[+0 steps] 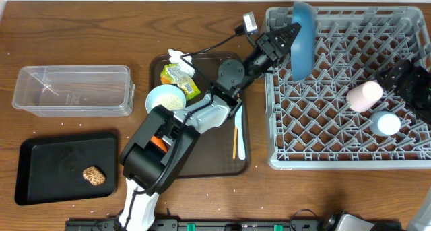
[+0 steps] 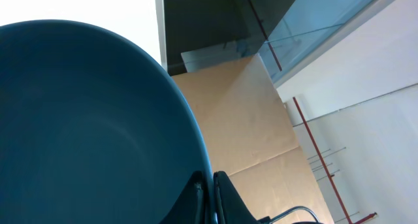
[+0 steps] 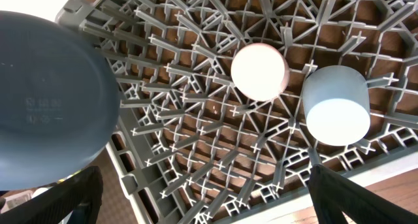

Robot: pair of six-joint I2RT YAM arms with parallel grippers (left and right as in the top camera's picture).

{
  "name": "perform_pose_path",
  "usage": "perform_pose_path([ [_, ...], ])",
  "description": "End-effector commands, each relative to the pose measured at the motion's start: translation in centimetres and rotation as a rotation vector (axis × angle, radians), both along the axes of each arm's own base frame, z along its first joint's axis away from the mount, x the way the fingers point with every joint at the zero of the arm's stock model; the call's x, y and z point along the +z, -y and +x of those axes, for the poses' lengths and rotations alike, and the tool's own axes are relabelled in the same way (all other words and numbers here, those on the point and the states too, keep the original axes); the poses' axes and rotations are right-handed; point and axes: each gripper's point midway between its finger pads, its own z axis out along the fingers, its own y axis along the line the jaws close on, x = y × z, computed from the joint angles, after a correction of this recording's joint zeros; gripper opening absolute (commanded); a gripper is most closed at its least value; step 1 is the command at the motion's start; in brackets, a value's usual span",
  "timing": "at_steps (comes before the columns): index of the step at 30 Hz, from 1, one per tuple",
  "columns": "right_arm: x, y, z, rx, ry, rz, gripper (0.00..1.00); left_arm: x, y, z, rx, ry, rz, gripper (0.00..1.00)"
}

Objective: Sort waste into correct bins and load items into the dishwasher rack
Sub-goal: 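Lower the blue plate upright into the dish rack slots with the left gripper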

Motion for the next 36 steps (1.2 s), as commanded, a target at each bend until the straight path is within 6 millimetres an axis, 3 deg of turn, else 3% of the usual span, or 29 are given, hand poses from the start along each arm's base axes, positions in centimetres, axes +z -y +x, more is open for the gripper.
perform_pose_path([
  [1, 0.5, 0.1, -0.3, 0.003, 0.013, -0.018, 0.94, 1.2, 1.0, -0.4, -0.009, 0.013, -0.025, 0.06],
  [13, 0.3, 0.0, -0.6, 0.004, -0.002, -0.01, 0.95, 0.6, 3.3, -2.2, -0.049, -0.008, -0.015, 0.06],
  [19, 0.1, -0.2, -1.0, 0.004, -0.021, -0.001, 0.95, -1.1, 4.6, -2.6, -0.068, -0.061, 0.037, 0.06],
  [29, -0.1, -0.4, -1.4, 0.019, -0.038, -0.001, 0.95, -1.2, 4.8, -2.7, -0.064, -0.063, 0.037, 0.06],
  [36, -0.2, -0.5, -1.5, 0.019, -0.042, 0.002, 0.95, 1.9, 4.6, -3.0, -0.047, 0.0, -0.04, 0.06],
])
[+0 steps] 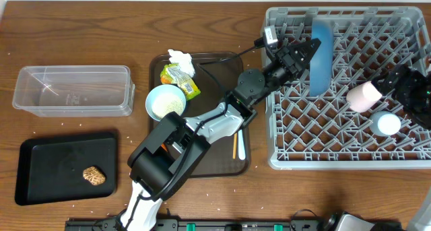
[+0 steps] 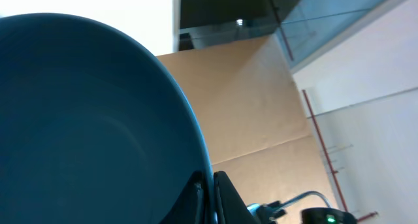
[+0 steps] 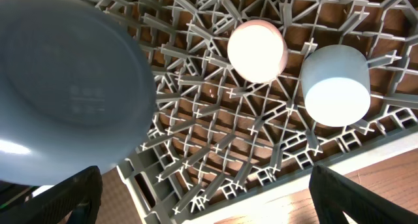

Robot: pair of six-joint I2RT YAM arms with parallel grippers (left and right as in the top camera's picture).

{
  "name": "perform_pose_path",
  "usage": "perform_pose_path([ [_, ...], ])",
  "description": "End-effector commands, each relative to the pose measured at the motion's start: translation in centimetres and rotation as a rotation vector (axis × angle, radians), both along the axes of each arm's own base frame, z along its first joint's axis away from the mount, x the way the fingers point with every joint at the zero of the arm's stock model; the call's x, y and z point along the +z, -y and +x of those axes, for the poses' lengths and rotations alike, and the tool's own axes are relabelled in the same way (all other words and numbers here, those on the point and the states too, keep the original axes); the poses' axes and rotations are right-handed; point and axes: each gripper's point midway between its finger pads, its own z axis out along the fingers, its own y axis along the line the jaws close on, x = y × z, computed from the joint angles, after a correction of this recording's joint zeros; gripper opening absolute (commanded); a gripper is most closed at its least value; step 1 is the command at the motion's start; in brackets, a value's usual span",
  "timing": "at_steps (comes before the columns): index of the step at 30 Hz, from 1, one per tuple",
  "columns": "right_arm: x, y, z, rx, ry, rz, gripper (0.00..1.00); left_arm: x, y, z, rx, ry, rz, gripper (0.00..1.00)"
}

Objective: Sort waste into correct bins and load items into the dishwasher rack
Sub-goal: 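Lower the blue plate upright into the dish rack slots with the left gripper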

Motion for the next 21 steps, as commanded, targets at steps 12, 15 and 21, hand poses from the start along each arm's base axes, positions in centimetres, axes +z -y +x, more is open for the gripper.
perform_pose_path([
  [12, 0.3, -0.1, -0.7, 0.004, -0.003, -0.008, 0.95, 1.1, 1.3, 0.6, 0.01, -0.017, -0.001, 0.06],
  [15, 0.3, -0.1, -0.7, 0.004, -0.004, -0.007, 0.95, 0.2, 1.5, 0.8, 0.01, -0.027, 0.01, 0.06],
  [21, 0.4, -0.2, -0.6, 0.008, 0.001, 0.002, 0.95, -1.9, 1.8, 1.4, 0.007, -0.073, -0.005, 0.06],
])
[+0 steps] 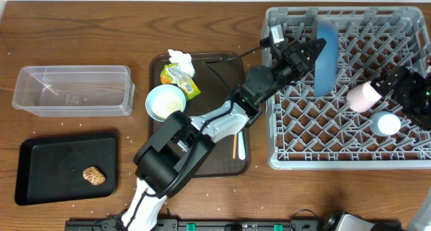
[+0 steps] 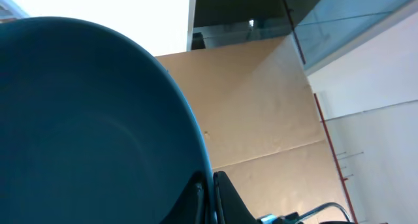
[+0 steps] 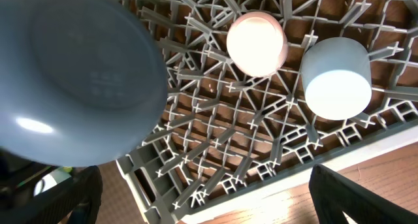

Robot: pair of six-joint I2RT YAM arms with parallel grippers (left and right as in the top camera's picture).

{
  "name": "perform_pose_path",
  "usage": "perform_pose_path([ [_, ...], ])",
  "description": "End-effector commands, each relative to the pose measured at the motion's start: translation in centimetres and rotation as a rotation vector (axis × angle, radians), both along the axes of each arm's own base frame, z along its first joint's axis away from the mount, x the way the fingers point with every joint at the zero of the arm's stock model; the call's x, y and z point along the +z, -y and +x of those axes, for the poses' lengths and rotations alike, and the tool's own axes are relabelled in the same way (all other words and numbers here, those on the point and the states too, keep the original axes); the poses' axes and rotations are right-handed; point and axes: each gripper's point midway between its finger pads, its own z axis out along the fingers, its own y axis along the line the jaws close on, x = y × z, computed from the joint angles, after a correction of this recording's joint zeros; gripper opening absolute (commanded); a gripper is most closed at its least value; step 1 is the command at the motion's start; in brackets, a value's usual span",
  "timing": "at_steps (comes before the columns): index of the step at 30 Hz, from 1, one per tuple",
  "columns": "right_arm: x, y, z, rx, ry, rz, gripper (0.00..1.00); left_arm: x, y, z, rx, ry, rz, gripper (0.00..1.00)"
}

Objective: Sort waste into correct bins and load items into the dishwasher rack
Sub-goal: 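Lower the blue plate upright into the dish rack slots with the left gripper, then release the plate and move the left gripper to the light-blue rice bowl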

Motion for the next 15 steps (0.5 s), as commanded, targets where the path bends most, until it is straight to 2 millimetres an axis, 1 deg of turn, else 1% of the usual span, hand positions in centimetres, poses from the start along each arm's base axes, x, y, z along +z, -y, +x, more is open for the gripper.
perform_pose_path([
  [1, 0.5, 0.0, -0.2, 0.007, 0.018, -0.008, 0.95, -0.6, 0.2, 0.7, 0.009, -0.033, -0.039, 0.06],
  [5, 0.5, 0.0, -0.2, 0.008, 0.018, -0.007, 0.95, -1.1, 0.0, 1.1, 0.022, -0.022, -0.026, 0.06],
  [7, 0.5, 0.0, -0.2, 0.007, 0.018, -0.008, 0.95, -0.5, -0.3, 1.1, 0.039, 0.032, -0.019, 0.08],
  [8, 0.5, 0.0, -0.2, 0.007, 0.018, -0.008, 0.95, -0.1, -0.5, 1.2, 0.047, 0.059, -0.022, 0.14],
  [9, 0.6, 0.0, -0.2, 0.007, 0.021, -0.009, 0.95, 0.3, -0.8, 1.2, 0.052, 0.073, -0.031, 0.34],
  [10, 0.6, 0.0, -0.2, 0.007, 0.022, -0.009, 0.95, 0.6, -1.0, 1.3, 0.055, 0.081, -0.039, 0.43],
  [11, 0.6, 0.0, -0.1, 0.007, 0.025, -0.011, 0.95, 0.8, -1.2, 1.3, 0.057, 0.088, -0.046, 0.57],
  [12, 0.6, 0.1, -0.1, 0.007, 0.026, -0.011, 0.95, 1.0, -1.3, 1.3, 0.053, 0.096, -0.05, 0.85],
  [13, 0.6, 0.1, 0.0, 0.007, 0.028, -0.012, 0.95, 1.2, -1.3, 1.3, 0.048, 0.102, -0.052, 0.98],
  [15, 0.6, 0.1, 0.0, 0.007, 0.028, -0.012, 0.95, 1.7, -1.0, 1.0, 0.014, 0.123, -0.051, 0.98],
])
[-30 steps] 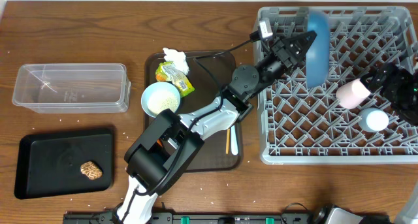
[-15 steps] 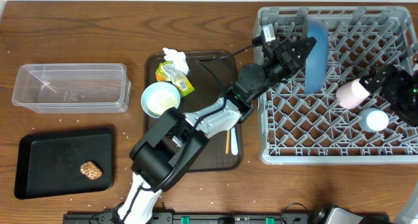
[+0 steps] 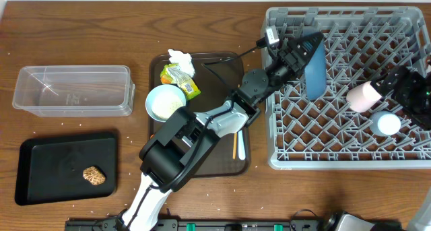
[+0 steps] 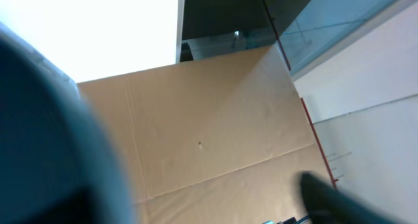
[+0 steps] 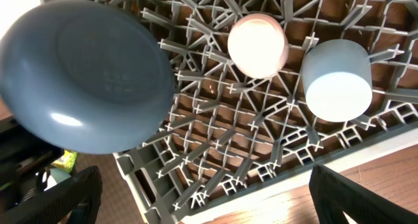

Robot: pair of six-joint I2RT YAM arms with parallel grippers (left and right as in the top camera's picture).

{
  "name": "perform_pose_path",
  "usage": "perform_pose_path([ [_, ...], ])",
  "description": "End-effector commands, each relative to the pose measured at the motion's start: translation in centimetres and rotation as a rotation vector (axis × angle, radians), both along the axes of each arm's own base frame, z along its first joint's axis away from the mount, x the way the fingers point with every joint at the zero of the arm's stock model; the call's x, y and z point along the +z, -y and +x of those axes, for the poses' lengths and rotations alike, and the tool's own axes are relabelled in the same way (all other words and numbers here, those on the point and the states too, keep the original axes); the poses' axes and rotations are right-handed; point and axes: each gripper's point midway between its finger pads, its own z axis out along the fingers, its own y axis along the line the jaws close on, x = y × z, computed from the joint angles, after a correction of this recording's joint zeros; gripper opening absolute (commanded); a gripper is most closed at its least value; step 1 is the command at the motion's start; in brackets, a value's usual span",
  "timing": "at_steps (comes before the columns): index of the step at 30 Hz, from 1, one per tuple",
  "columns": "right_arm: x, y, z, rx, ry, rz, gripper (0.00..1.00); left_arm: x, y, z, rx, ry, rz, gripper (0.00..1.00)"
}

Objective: Sort waste into correct bins and load items into the dishwasher rack
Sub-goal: 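Release the plate and move the left gripper to the light-blue rice bowl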

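The blue plate (image 3: 314,64) stands on edge among the tines of the grey dishwasher rack (image 3: 337,157), near its back left corner. Its underside fills the upper left of the right wrist view (image 5: 85,80). My left gripper (image 3: 295,50) is right beside the plate's left edge and open; in its own view the plate (image 4: 39,139) is a blur at the left. A pink cup (image 3: 364,96) and a light blue cup (image 3: 386,124) stand upside down in the rack. My right gripper (image 3: 406,85) hovers open above those cups.
The brown tray (image 3: 222,157) holds a white bowl (image 3: 166,103), a green wrapper (image 3: 179,79), crumpled tissue (image 3: 179,57) and a thin utensil (image 3: 238,140). A clear bin (image 3: 73,89) and a black tray (image 3: 64,167) with a brown scrap (image 3: 93,174) lie to the left.
My left gripper has opened and let go of the blue plate, which now stands on edge in the rack. The right gripper has stayed where it was.
My left gripper held the blue plate on edge over the rack's back left corner. It then held the plate farther right, over the rack's tines, and then lower among them. Now the plate rests in the rack and the gripper is open.
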Motion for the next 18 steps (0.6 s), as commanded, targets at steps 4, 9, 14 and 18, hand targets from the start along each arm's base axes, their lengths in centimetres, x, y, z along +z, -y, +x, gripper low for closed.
perform_pose_path([
  [4, 0.7, 0.1, 0.0, 0.004, 0.029, -0.012, 0.95, 3.7, 0.9, -1.0, -0.12, 0.156, 0.028, 0.98],
  [9, 0.8, -0.3, 0.2, 0.016, 0.042, 0.01, 0.95, 4.7, 1.4, -1.9, -0.197, 0.171, 0.196, 0.98],
  [14, 0.8, -0.3, 0.2, 0.017, 0.043, 0.009, 0.95, 3.0, -0.8, -1.8, -0.143, 0.067, 0.493, 0.98],
  [18, 0.9, -0.2, 0.4, 0.017, 0.051, 0.005, 0.95, 1.5, -4.6, -2.0, -0.049, 0.007, 0.731, 0.98],
])
